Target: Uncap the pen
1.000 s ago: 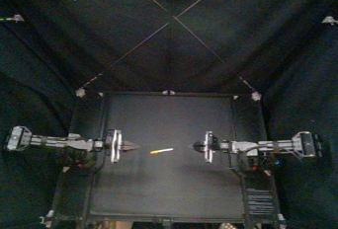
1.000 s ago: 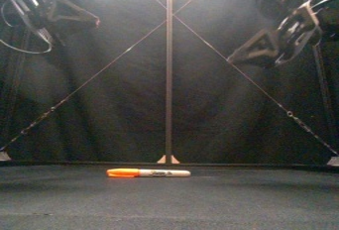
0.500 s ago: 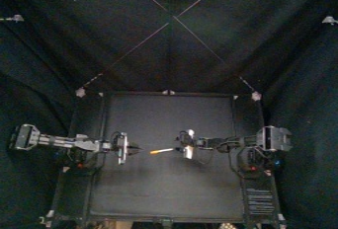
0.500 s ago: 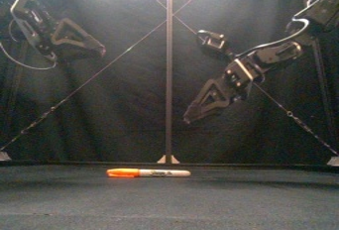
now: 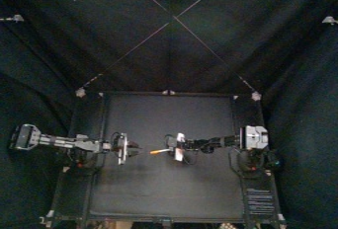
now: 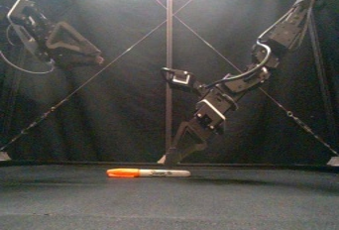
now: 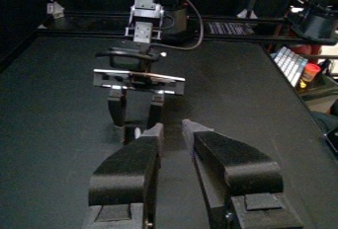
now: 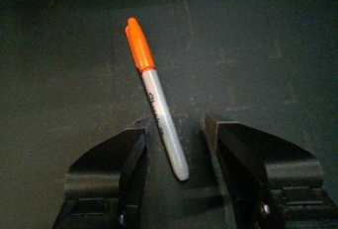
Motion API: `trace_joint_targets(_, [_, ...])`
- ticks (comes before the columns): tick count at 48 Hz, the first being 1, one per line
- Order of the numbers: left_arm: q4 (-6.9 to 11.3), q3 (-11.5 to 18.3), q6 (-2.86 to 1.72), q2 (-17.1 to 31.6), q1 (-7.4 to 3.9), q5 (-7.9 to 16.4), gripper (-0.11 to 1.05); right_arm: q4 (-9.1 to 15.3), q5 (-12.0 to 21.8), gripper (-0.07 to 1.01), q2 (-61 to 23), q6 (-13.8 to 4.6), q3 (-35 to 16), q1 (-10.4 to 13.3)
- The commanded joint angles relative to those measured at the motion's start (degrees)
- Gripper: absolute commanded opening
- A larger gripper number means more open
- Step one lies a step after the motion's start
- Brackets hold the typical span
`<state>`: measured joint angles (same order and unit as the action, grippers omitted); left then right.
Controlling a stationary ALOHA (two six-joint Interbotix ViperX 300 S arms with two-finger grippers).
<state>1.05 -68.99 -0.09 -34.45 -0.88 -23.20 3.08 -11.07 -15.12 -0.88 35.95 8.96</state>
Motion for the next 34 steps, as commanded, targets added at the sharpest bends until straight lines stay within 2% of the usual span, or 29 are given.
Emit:
trace_joint_targets(1, [0.62,0.4,0.0,0.1,-0.09,-0.4,0.67,-0.6,1.5,0.81,0.3,-0.18,-1.9,0.1])
trace_joint_targets(12, [1.14,0.2,0.0,0.1,-0.09,-0.4,0.67,-1.6,1.9,0.77,-0.4,-0.09,-1.3,0.3])
trace_joint_targets(17, [1.32,0.2,0.0,0.2,-0.18,-0.3,0.67,-1.5,2.2,0.65,-0.4,-0.09,-0.7,0.1])
trace_joint_targets(23, [3.25,0.9,0.09,1.7,-0.7,0.1,0.69,-1.6,2.7,0.5,0.1,-0.26,-0.1,0.1])
trace_joint_targets(28, [4.75,2.2,0.35,4.4,-1.67,1.8,0.7,-1.6,3.1,0.45,2.5,-0.35,0.3,0.1])
trace_joint_targets(34, [3.87,4.5,0.88,8.6,-3.16,5.3,0.74,-1.6,3.6,0.46,6.2,-0.35,0.5,-0.1])
